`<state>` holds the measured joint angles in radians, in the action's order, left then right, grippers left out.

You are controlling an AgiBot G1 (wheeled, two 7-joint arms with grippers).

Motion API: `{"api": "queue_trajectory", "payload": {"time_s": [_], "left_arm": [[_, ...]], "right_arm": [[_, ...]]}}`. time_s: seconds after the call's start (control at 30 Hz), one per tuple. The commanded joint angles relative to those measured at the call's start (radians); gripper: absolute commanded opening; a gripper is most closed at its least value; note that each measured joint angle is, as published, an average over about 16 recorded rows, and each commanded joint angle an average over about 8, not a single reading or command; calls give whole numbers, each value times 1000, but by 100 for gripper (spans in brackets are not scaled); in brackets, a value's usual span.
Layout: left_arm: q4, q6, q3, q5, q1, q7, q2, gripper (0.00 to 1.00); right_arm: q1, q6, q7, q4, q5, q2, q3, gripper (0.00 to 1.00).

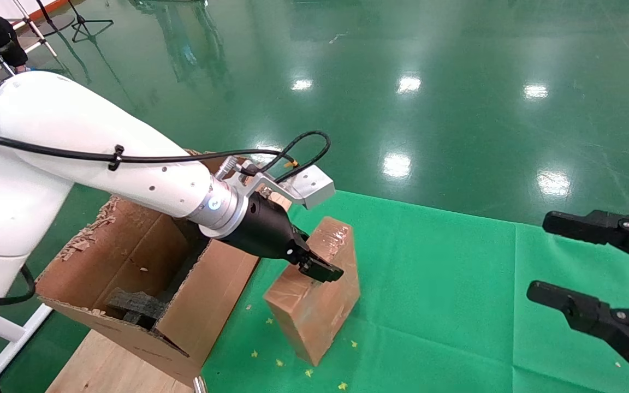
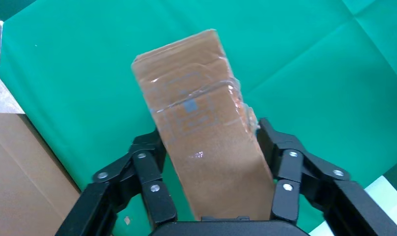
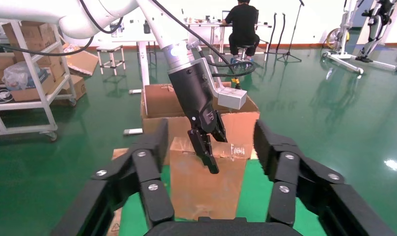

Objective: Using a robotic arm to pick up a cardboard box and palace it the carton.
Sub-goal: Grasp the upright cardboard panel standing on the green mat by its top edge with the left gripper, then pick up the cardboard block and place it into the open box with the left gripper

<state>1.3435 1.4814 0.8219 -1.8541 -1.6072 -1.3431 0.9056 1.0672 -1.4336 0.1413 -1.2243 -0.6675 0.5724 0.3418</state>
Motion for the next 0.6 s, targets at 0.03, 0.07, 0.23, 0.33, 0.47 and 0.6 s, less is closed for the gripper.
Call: {"api": "queue_trajectory", "payload": {"time_s": [0.03, 0.07, 0.23, 0.33, 0.47, 0.6], "left_arm": [[-2, 0, 0, 0, 1, -2, 1, 0], [-4, -1, 0, 1, -1, 2, 1, 0], [-7, -12, -19, 13, -27, 41, -16, 0], [-4, -36, -54, 38, -53, 73, -49, 0], [1, -84, -125, 80, -101, 125, -121, 0], [4, -127, -188, 85, -158, 193, -206, 0]], "right_arm": [[0, 0, 0, 0, 0, 0, 0, 100], [0, 0, 0, 0, 0, 0, 0, 100], [0, 0, 0, 0, 0, 0, 0, 100], [0, 0, 0, 0, 0, 0, 0, 100], [0, 0, 0, 0, 0, 0, 0, 100], [0, 0, 0, 0, 0, 0, 0, 100]]}}
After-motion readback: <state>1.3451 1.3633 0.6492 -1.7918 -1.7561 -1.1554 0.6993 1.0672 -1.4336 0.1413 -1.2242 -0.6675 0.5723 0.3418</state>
